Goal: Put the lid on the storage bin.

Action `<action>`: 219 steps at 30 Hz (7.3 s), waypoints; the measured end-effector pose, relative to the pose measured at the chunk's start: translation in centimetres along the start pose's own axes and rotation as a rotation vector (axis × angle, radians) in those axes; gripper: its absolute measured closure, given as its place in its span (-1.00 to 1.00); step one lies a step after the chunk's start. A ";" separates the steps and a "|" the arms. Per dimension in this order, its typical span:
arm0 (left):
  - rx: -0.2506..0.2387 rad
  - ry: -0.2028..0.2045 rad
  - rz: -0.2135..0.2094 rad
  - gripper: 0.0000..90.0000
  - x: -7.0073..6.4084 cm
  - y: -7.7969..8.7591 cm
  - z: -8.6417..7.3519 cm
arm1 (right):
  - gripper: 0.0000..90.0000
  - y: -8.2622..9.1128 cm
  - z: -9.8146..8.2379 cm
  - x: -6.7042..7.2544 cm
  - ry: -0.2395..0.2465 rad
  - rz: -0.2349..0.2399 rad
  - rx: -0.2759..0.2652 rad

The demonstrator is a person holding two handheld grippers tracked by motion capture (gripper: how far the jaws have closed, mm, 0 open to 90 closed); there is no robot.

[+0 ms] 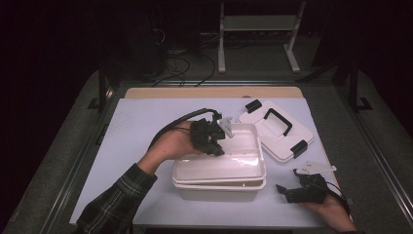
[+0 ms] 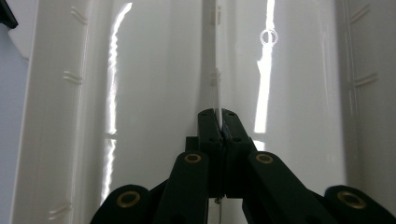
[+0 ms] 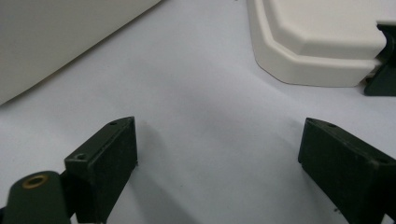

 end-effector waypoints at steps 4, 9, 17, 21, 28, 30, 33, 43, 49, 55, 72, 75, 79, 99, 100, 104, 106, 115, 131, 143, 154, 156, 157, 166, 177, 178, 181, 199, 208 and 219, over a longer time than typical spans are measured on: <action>-0.009 -0.002 -0.001 0.97 0.0 -0.1 0.0 | -0.75 0.0 0.0 0.0 0.001 -0.001 0.000; -0.008 -0.013 -0.014 0.97 -0.3 -0.4 0.0 | -0.75 0.0 0.0 0.0 0.001 -0.001 0.001; 0.000 -0.007 -0.034 0.97 -0.4 -1.4 -0.3 | -0.75 0.0 0.0 0.0 0.002 -0.001 0.001; -0.004 0.001 -0.044 0.97 -0.4 -1.7 -0.5 | -0.75 0.0 0.0 0.0 0.002 -0.002 0.001; -0.019 0.012 -0.050 0.96 -0.4 -1.9 -0.6 | -0.76 0.0 0.0 0.0 0.007 -0.007 0.003; -0.015 0.014 -0.057 0.93 -0.4 -1.9 -0.6 | -0.76 0.0 0.0 0.0 0.005 -0.006 0.003; -0.013 0.023 -0.052 0.75 -0.3 -1.7 -0.9 | -0.76 0.0 0.0 0.0 0.006 -0.005 0.002; -0.084 0.088 -0.031 0.00 0.1 0.7 -1.6 | -0.76 0.0 0.0 0.0 0.009 -0.007 0.001; -0.099 0.115 0.009 -0.29 0.4 2.0 -3.0 | -0.76 0.0 0.0 0.0 0.012 -0.011 0.006; -0.104 0.152 0.038 -0.45 0.2 3.1 -5.0 | -0.76 0.0 0.0 0.1 0.011 -0.011 0.007; -0.124 0.278 0.142 -0.78 0.3 5.4 -12.3 | -0.76 -0.1 0.0 0.0 0.012 -0.011 0.007; -0.110 0.301 0.153 -0.84 0.2 5.1 -13.8 | -0.76 -0.1 0.0 0.1 0.011 -0.011 0.008; -0.103 0.337 0.171 -0.92 0.1 4.5 -15.9 | -0.76 -0.1 0.0 0.0 0.012 -0.010 0.007; -0.122 0.467 0.270 -0.95 -1.0 -0.9 -23.7 | -0.98 -0.4 0.2 0.4 -0.004 0.021 0.023; -0.123 0.474 0.270 -0.95 -1.1 -1.2 -24.0 | -0.98 -0.4 0.1 0.4 0.006 0.012 0.025; -0.119 0.489 0.270 -0.95 -1.5 -2.0 -24.8 | -0.98 -0.5 0.1 0.5 0.016 -0.003 0.030; -0.135 0.502 0.274 -0.95 -1.7 -2.4 -25.1 | -0.98 -0.5 0.1 0.5 0.017 -0.003 0.030; -0.148 0.507 0.266 -0.95 -2.4 -4.3 -25.8 | -0.84 -0.3 0.3 0.6 0.017 -0.008 0.062; -0.312 0.530 0.252 -1.00 -2.9 -5.4 -26.6 | -0.17 0.9 1.9 -0.2 0.005 -0.038 0.129; -0.312 0.534 0.254 -1.00 -2.8 -5.4 -26.6 | -0.23 1.5 6.2 -2.2 -0.028 -0.034 0.115; -0.313 0.534 0.254 -1.00 -2.9 -5.4 -26.6 | -0.21 1.4 10.4 -5.2 -0.016 -0.078 0.132; -0.314 0.535 0.254 -1.00 -2.9 -5.4 -26.6 | -0.19 1.4 11.0 -5.8 -0.015 -0.085 0.133; -0.313 0.535 0.254 -1.00 -2.8 -5.4 -26.6 | -0.18 1.5 11.2 -5.9 -0.012 -0.087 0.133; -0.312 0.532 0.255 -1.00 -2.8 -5.4 -26.6 | -0.14 0.9 13.9 -7.8 -0.003 -0.089 0.145; -0.313 0.534 0.253 -1.00 -2.8 -5.4 -26.6 | -0.09 -0.7 16.8 -10.3 -0.001 -0.092 0.180; -0.312 0.534 0.253 -1.00 -2.8 -5.4 -26.6 | -0.07 -1.0 17.0 -10.5 0.000 -0.091 0.187; -0.313 0.533 0.253 -1.00 -2.8 -5.4 -26.6 | -0.05 -1.7 17.4 -11.2 -0.007 -0.076 0.205; -0.314 0.534 0.252 -1.00 -2.8 -5.4 -26.6 | 0.17 -6.3 17.4 -13.6 -0.033 -0.018 0.338; -0.315 0.535 0.252 -1.00 -2.8 -5.4 -26.6 | 0.48 -7.8 16.9 -13.4 -0.026 0.009 0.394; -0.314 0.535 0.252 -1.00 -2.8 -5.4 -26.6 | 0.86 -7.6 17.1 -12.4 -0.011 0.037 0.417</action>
Point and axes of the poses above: each handheld gripper's, and its own axes: y roughly backward along the jaws, z roughly out of its top, x roughly to its left, the point moved 9 cm from there along -y, roughly forward along the jaws, and after that the axes turned 4 degrees about x, right-handed, at the moved point
